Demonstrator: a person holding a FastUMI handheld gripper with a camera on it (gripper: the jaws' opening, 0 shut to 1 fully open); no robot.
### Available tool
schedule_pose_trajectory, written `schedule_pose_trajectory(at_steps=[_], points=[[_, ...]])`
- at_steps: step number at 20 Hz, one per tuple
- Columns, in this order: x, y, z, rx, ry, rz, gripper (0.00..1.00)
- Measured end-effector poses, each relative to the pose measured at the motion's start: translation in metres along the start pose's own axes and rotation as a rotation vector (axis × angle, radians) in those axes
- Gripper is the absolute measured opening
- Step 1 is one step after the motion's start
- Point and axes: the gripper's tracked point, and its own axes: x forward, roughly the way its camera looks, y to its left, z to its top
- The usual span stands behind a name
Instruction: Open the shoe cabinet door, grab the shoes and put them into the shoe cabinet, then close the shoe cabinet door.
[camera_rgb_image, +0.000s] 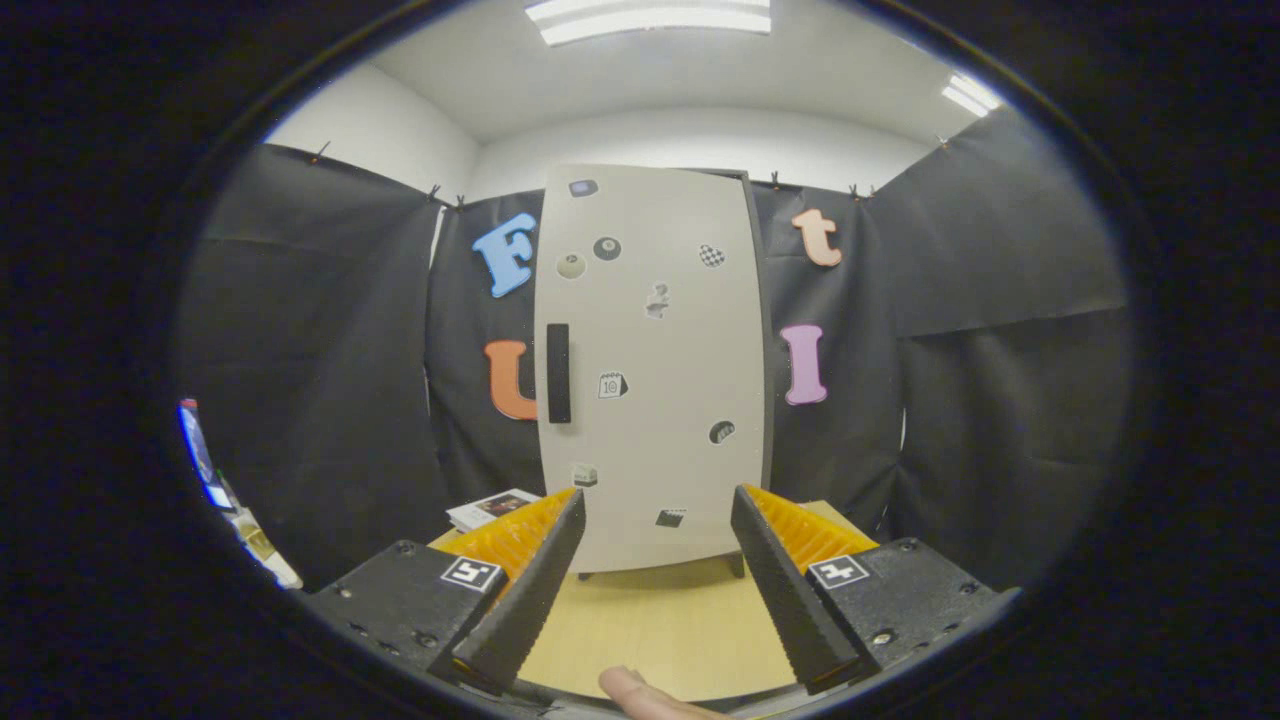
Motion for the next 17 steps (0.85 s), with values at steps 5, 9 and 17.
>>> schedule_pose_trajectory(at_steps=[5,9,17], points=[[-0.025,0.017,-0.029,-0.078,-0.007,0.045,0.97],[-0.030,0.015,-0.044,-0.084,0.002,0.038,0.97],[-0.019,-0.014,-0.048,-0.021,0.006,-0.051,0.97]])
